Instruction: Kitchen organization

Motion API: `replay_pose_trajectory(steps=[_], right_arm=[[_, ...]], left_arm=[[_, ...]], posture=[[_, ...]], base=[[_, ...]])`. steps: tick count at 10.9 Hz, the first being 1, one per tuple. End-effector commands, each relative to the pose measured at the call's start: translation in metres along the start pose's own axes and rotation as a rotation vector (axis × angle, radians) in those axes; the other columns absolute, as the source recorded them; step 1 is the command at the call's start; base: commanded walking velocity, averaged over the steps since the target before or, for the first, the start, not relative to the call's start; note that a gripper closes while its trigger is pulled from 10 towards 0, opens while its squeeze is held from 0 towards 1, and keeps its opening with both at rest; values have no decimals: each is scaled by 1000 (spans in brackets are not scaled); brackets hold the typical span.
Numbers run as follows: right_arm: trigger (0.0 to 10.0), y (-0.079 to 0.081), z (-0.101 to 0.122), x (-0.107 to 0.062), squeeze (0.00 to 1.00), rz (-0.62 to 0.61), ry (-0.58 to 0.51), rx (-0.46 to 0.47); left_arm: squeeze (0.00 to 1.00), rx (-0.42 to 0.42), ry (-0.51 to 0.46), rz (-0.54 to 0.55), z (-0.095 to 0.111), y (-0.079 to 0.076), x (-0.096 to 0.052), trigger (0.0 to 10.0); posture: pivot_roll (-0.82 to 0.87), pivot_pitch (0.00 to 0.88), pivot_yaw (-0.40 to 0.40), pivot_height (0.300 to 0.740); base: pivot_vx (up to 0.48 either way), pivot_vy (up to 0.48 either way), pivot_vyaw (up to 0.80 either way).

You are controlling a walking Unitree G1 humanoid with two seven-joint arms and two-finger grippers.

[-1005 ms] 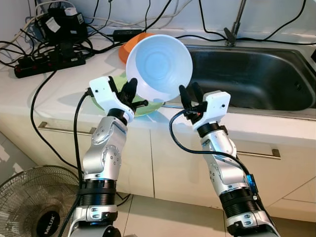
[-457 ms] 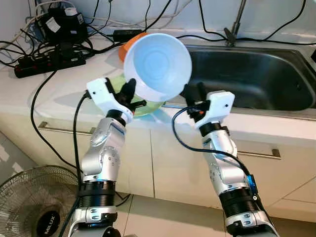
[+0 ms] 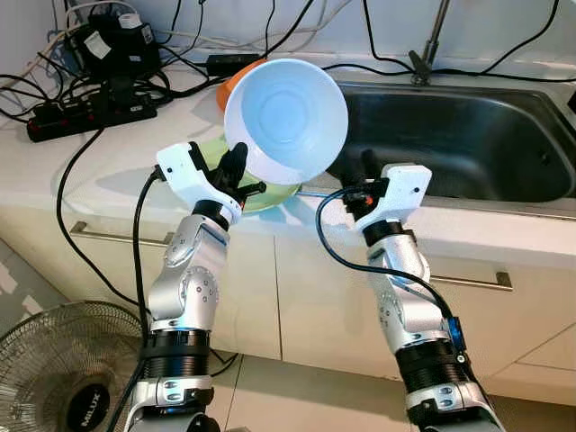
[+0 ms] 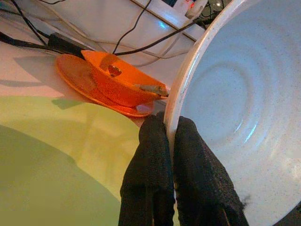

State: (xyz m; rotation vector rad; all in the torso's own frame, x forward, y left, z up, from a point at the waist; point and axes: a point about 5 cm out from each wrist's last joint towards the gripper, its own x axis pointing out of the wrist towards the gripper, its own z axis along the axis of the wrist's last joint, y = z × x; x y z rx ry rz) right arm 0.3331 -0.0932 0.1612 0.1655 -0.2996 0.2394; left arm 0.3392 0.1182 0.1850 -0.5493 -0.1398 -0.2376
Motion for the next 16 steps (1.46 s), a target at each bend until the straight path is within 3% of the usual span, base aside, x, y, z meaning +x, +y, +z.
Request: replay_pose_trajectory(steps=[1,4,7,16], right_arm=[[10000,3,2,0,0,15,-1,19],[10000,5,1,-1,0,45,5,57],[10000,12,2,-1,0,85,7,92],[10000,12,-2,-2,0,93,31,114]], left_arm=[[0,1,-75,3,13,0,1,10000],[0,5,-95,32,16,3,2,10000],[0,7,-76,-2,11,-2,1,10000],[0,-16,-30,-75,1,-10,-1,10000]], posture=[[76,0,68,740],[73,0,70,740],[73,0,72,740],[76,0,67,740]], base=[[0,0,0],[0,0,0],[0,0,0],[0,0,0]])
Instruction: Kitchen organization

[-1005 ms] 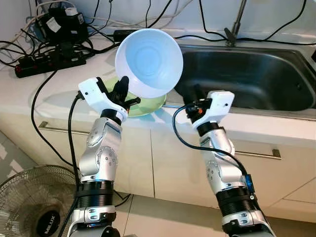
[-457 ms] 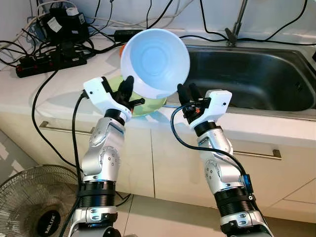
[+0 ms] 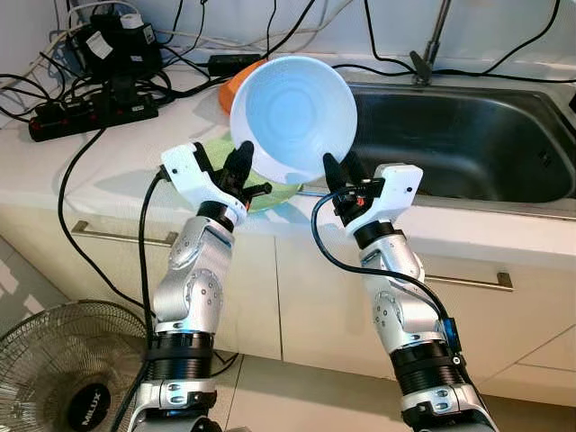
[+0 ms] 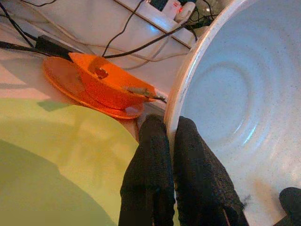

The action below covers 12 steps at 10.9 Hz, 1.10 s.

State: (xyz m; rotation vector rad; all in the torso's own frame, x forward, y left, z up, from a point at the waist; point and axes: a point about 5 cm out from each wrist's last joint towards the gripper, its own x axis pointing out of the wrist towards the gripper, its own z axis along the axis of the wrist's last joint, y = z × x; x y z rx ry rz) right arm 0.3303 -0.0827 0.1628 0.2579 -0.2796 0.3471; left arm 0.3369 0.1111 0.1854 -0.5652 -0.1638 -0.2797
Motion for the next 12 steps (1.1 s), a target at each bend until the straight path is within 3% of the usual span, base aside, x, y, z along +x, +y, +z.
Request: replay_pose_trajectory(steps=[1,7,8,9,12], right_arm=[[10000,1,-3,-1,0,-2,20,6],[10000,-3,-3,0,0,-50,18,90],[9098,-4,-2,0,0,-56,18,96],[0,-4,-2,1,0,-59,13,105],[0,-3,-2,1,0,-62,12,126]], left_arm=[[0,-3,-13,-35,3,-4,0,10000],[0,-55,-9,-57,1,-6,-1,10000],[0,-57,-6,-58,0,-5,-2,10000],[0,-58,-4,-60,0,-5,-2,10000],[0,-44,7,-80,-2,-7,-4,10000]], posture=[[76,0,68,740],[79,0,66,740],[80,0,66,740],[80,0,67,740],[81,0,66,740]], base=[[0,0,0],[0,0,0],[0,0,0],[0,0,0],[0,0,0]])
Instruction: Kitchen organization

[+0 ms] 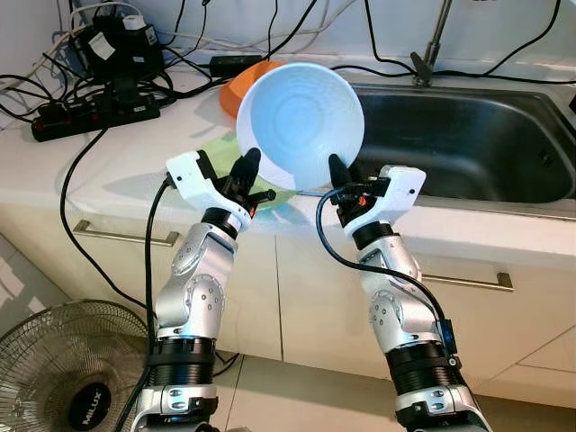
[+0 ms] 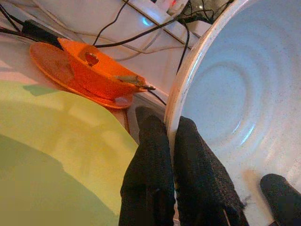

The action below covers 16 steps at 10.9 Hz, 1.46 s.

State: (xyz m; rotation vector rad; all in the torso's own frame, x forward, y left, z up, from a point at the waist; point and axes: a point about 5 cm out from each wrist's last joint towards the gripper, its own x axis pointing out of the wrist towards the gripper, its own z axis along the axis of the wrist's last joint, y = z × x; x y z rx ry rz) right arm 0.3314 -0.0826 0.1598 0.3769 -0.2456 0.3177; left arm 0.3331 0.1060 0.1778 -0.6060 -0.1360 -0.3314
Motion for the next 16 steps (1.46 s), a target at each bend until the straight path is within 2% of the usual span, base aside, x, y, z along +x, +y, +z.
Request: replay_pose_trajectory(steps=[1,3,4,8,11,12,13,14,15,16], right_arm=[[0,-3,2,1,0,-19,3,12],[0,-3,1,1,0,-21,6,17],[0,-3,1,1,0,-21,7,21],[0,-6,2,3,0,-58,1,47],[0,-22,12,6,0,-192,-52,63],[0,-30,21,7,0,-244,-94,54],[0,-35,27,8,0,-279,-119,39],[0,-41,32,9,0,-312,-137,23],[3647,-48,37,10,0,-348,-155,10],[10000,-52,41,11,0,-368,-164,-7]], left_arm=[[0,20,-19,-51,5,-7,0,10000],[0,46,-14,-70,4,-9,0,10000],[1000,64,-8,-86,3,-11,0,10000],[1000,86,8,-124,-1,-16,-1,10000],[1000,103,35,-174,-5,-22,-3,10000],[788,141,58,-189,-9,-23,-4,10000],[0,166,77,-201,-13,-24,-5,10000],[0,198,103,-217,-18,-26,-6,10000],[0,235,142,-244,-25,-29,-8,10000],[0,267,187,-266,-31,-30,-10,10000]], posture=[[81,0,66,740],[79,0,67,740],[80,0,67,740],[80,0,67,740],[78,0,68,740],[77,0,67,740],[75,0,67,740],[75,0,67,740],[78,0,67,740],[79,0,67,740]], base=[[0,0,0],[0,0,0],[0,0,0],[0,0,0],[0,0,0],[0,0,0],[0,0,0],[0,0,0],[0,0,0],[0,0,0]])
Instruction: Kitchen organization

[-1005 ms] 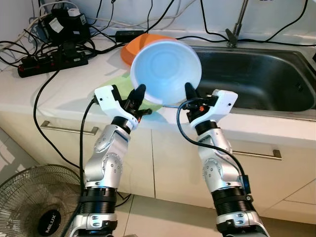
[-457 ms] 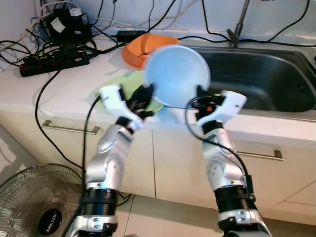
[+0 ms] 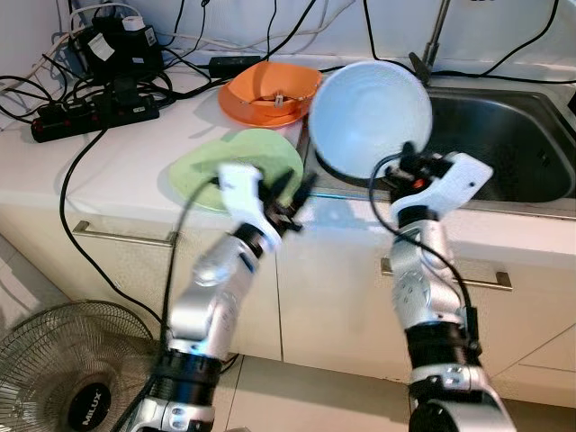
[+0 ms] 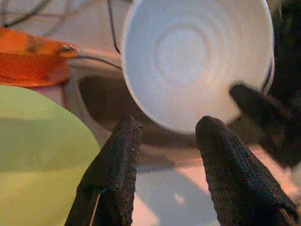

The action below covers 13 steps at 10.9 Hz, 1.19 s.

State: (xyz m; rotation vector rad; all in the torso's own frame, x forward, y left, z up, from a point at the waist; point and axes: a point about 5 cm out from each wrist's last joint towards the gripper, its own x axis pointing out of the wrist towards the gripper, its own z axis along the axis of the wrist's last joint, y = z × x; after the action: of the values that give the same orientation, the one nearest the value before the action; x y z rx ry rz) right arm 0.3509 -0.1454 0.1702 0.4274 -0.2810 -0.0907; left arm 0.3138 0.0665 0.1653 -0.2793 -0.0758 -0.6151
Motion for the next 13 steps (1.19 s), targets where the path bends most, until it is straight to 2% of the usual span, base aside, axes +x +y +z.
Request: replay_pose_trajectory(steps=[1,3,4,5,6,8,10,11,13], right_arm=[[10000,5,12,9,0,4,-63,-30],[10000,-2,16,17,0,-15,-77,-106],[10000,-7,18,24,0,-35,-83,-188],[10000,-9,20,27,0,-37,-86,-224],[10000,-13,17,32,0,-43,-76,-356],[10000,-19,8,36,0,-40,-27,-522],[10000,-19,-3,37,0,-3,27,-723],[10000,-21,-7,38,0,-7,50,-784],[10000,-19,-10,39,0,15,59,-852]], left_arm=[[0,34,71,-23,-10,-1,-2,10000],[0,74,130,-46,-19,-4,-4,10000],[0,82,143,-60,-21,-6,-5,10000],[0,85,147,-66,-21,-7,-5,10000],[0,94,155,-73,-21,-8,-5,10000],[0,94,169,-76,-23,-9,-7,10000],[0,93,182,-74,-25,-10,-10,10000],[0,93,185,-73,-25,-10,-10,10000],[0,92,185,-73,-24,-10,-11,10000]], posture=[[80,0,67,740],[80,0,69,740],[79,0,70,740],[81,0,70,740],[83,0,71,740],[91,0,70,740],[103,0,70,740],[104,0,69,740],[112,0,65,740]], base=[[0,0,0],[0,0,0],[0,0,0],[0,0,0],[0,0,0],[0,0,0],[0,0,0],[0,0,0],[0,0,0]])
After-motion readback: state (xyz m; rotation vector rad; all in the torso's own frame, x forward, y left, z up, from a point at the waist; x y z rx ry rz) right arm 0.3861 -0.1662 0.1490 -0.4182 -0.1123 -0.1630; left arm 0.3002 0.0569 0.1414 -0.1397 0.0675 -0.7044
